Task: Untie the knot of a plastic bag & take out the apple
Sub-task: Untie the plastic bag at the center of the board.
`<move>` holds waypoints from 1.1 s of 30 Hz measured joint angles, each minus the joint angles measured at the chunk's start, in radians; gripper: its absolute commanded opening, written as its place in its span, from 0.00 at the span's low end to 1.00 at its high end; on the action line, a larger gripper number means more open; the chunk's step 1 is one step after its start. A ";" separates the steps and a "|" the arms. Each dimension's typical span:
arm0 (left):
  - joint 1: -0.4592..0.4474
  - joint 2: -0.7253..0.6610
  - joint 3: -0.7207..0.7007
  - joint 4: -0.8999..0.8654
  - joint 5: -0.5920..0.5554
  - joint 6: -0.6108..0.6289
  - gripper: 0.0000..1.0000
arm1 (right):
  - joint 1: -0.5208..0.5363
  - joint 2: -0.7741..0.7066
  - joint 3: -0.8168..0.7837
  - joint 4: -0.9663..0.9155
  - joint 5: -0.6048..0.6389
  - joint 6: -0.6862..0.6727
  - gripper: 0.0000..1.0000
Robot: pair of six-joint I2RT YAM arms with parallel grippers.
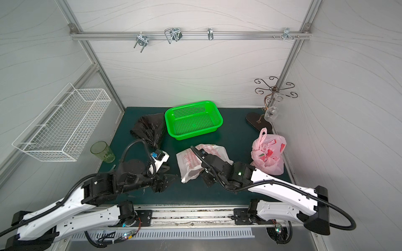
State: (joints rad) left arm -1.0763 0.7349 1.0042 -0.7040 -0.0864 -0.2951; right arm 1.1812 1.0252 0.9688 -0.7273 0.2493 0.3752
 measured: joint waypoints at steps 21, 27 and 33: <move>-0.088 0.832 0.523 -0.269 0.177 0.375 0.65 | -0.025 -0.522 0.029 -0.391 0.184 0.253 0.45; -0.180 0.967 0.607 -0.306 0.138 0.400 0.64 | -0.025 -0.535 0.103 -0.513 0.317 0.357 0.48; -0.212 1.027 0.615 -0.329 0.014 0.396 0.60 | -0.025 -0.505 0.129 -0.567 0.380 0.401 0.50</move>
State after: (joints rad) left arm -1.2884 1.7622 1.6192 -1.0332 -0.0727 0.1013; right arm 1.1561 0.5198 1.0973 -1.2945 0.6289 0.7757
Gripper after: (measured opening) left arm 0.616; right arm 0.494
